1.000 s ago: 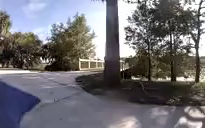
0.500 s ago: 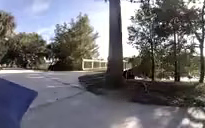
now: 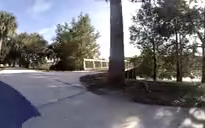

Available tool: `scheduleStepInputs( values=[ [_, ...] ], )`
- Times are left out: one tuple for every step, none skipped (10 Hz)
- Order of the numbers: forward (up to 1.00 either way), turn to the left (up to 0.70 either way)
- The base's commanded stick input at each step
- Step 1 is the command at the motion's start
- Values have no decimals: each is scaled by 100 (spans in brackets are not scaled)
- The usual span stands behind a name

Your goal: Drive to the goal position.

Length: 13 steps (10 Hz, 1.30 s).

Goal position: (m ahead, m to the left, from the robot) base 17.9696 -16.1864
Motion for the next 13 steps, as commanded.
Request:
scheduleStepInputs(
  values=[
    [0, 45],
    [0, 45],
    [0, 45],
    [0, 45],
    [0, 45],
    [0, 45],
    [0, 45],
    [0, 45],
    [0, 45],
    [0, 45],
    [0, 45],
    [0, 45],
    [0, 45]
  ],
)
